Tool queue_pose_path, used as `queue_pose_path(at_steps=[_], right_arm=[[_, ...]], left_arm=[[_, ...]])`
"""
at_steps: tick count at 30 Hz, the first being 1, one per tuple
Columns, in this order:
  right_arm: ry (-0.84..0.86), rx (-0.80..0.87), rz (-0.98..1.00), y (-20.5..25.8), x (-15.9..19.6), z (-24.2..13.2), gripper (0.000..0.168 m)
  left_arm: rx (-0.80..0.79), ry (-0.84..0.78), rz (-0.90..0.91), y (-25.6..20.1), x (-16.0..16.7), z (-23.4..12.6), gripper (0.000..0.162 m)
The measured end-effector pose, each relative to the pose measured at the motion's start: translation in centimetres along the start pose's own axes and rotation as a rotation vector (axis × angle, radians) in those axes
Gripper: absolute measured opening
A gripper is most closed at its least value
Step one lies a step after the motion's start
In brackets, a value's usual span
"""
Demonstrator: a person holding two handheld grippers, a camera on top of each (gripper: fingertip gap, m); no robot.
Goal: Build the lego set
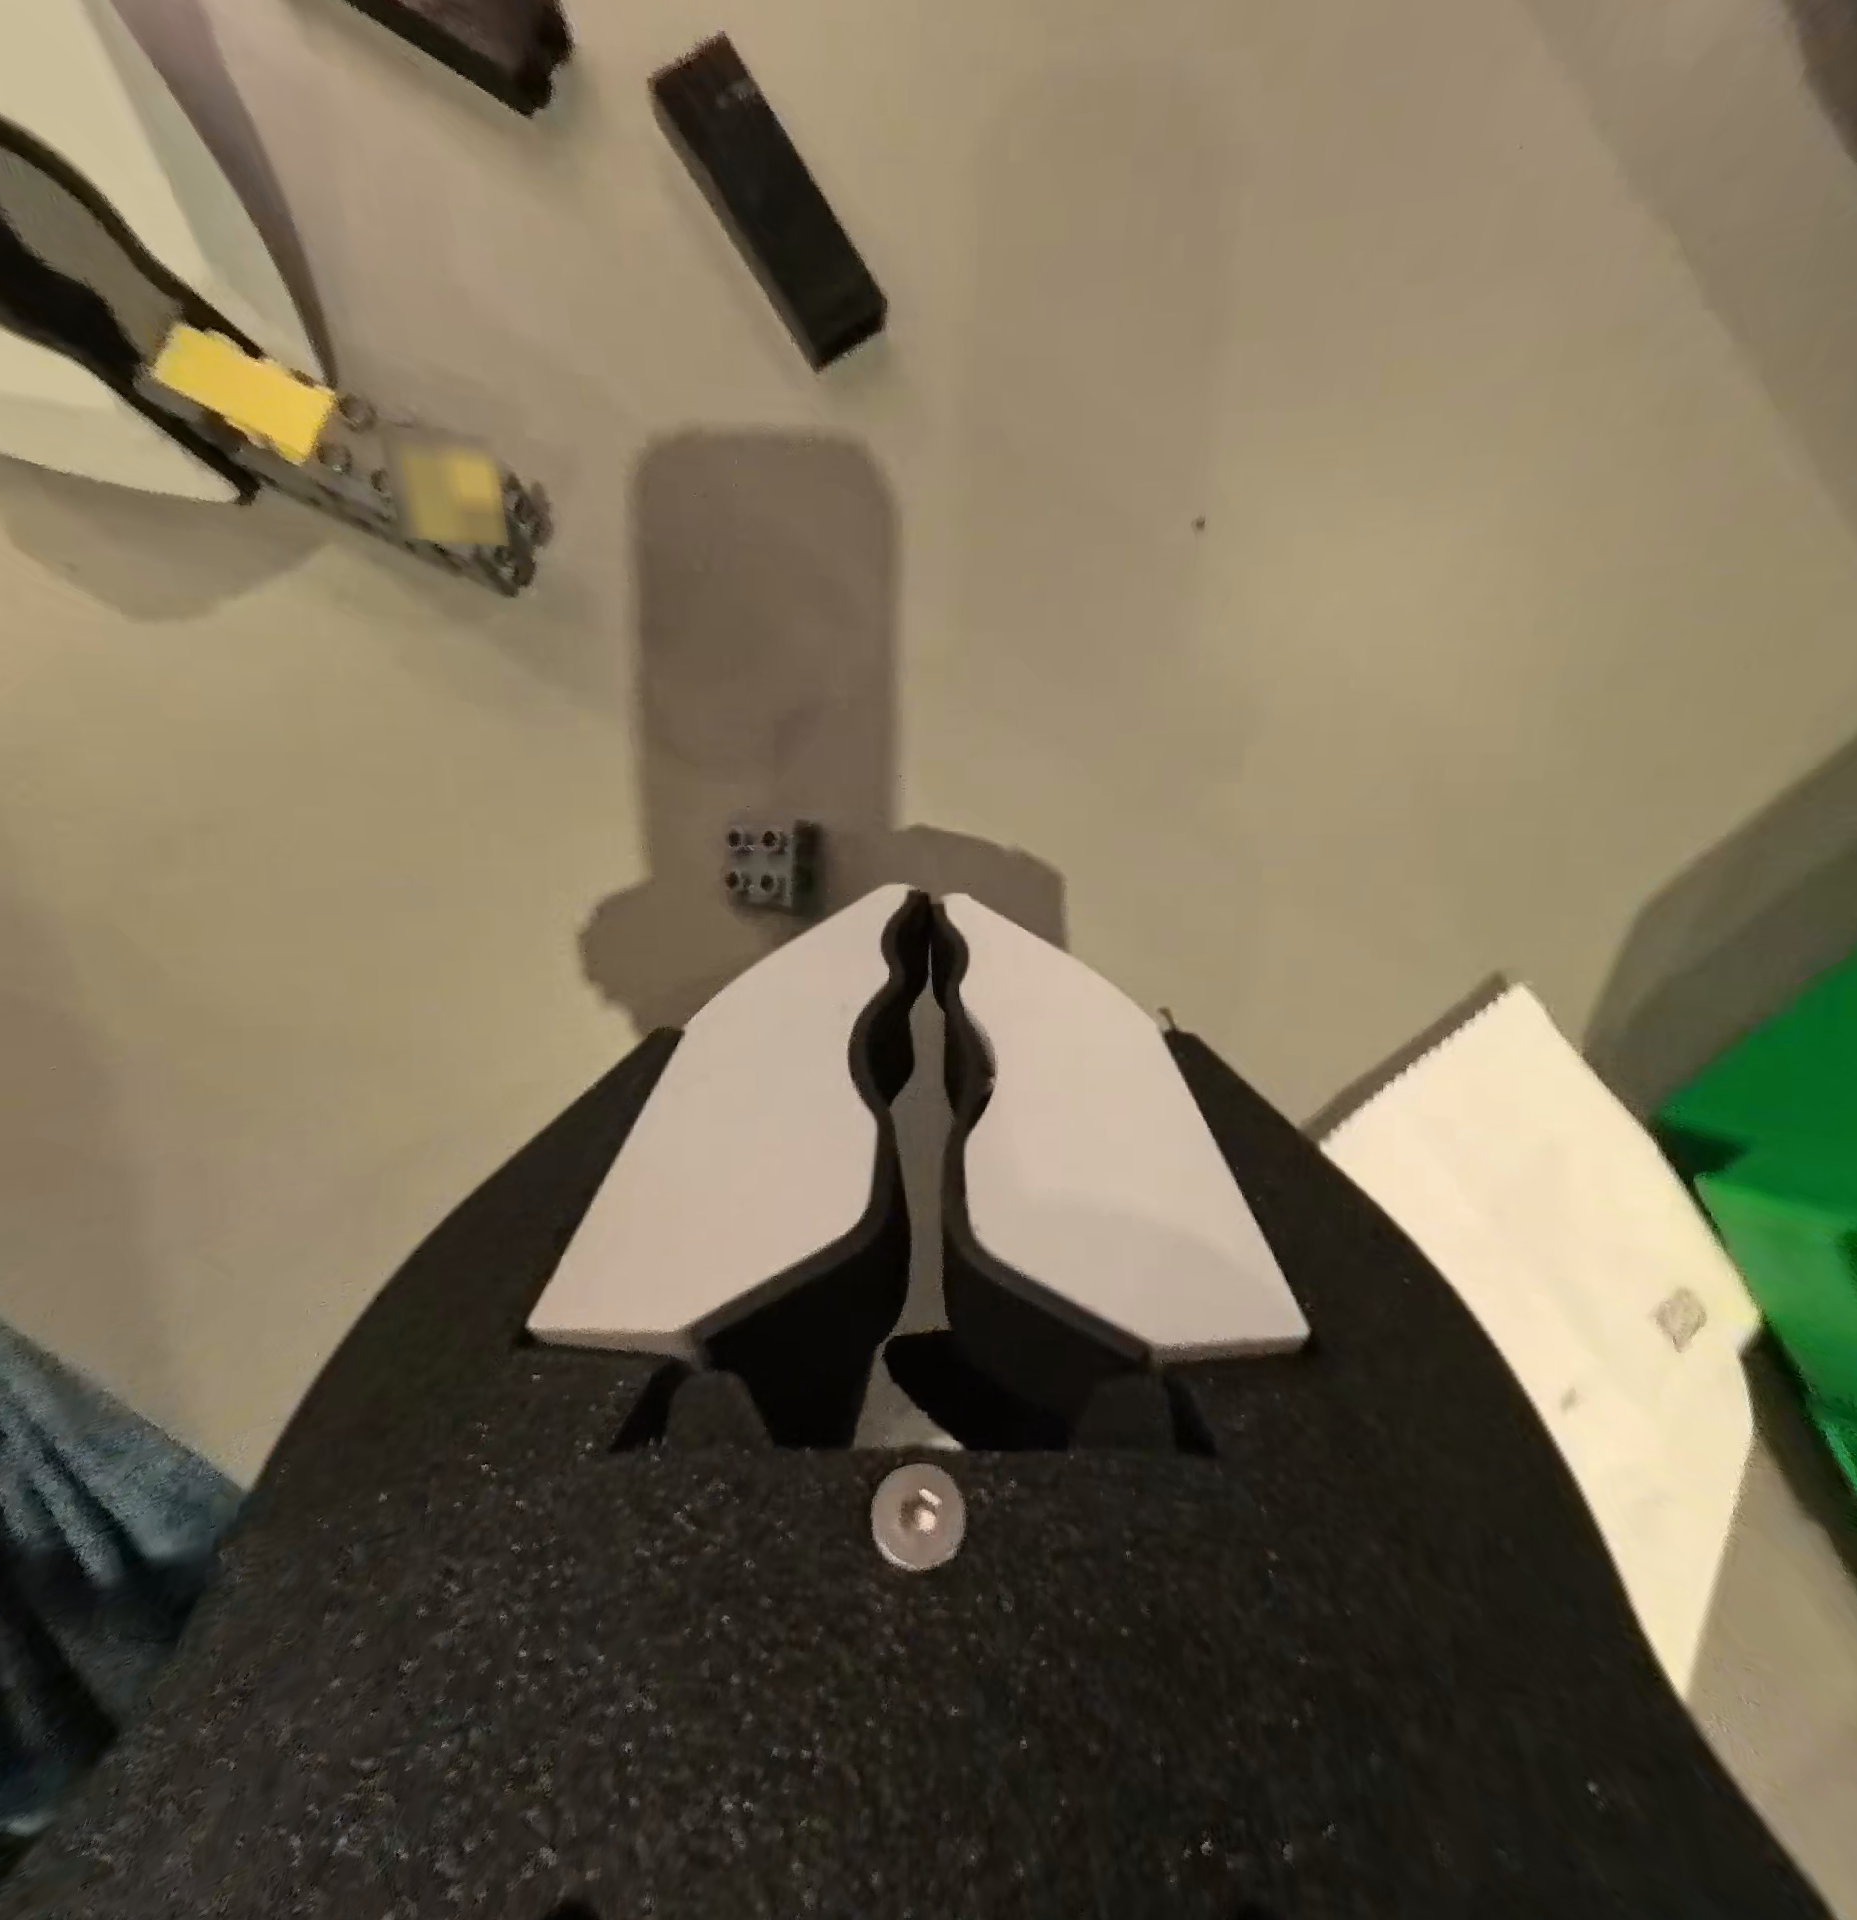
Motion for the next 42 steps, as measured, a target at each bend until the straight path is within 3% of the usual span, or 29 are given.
queue_pose_path(at_steps=[9, 18, 28, 33, 38, 42], right_arm=[[0.046, -0.334, -0.2, 0.5, -2.6, 2.4, 0.0], [0.25, -0.486, -0.179, 1.7, -0.2, 1.2, 0.0], [0.173, -0.427, -0.202, 2.3, 1.5, 0.7, 0.0], [0.051, -0.523, -0.224, 5.4, 0.5, 0.5, 0.0], [-0.035, -0.429, -0.235, 3.7, 0.2, -0.1, 0.0], [-0.113, -0.42, -0.379, 3.6, -0.1, -0.1, 0.027]], left_arm=[[0.001, 0.0, -0.001, 0.0, 0.0, 0.0, 0.017], [0.003, 0.0, -0.003, 0.0, 0.0, 0.0, 0.017], [0.005, 0.0, -0.003, 0.0, 0.0, 0.0, 0.017], [0.005, 0.0, -0.003, 0.0, 0.0, 0.0, 0.017], [0.004, 0.0, -0.001, 0.0, 0.0, 0.0, 0.017], [0.005, 0.0, 0.0, 0.0, 0.0, 0.0, 0.017]])
Point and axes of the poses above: each gripper's, where its closed fingertips meet, z out along the fingers, x out of its underside, y = z × x across the jaws, the point moved 5 cm from there along -z, back along the fingers, and after that the axes turned 5 degrees about -x, right-handed, at the moved point
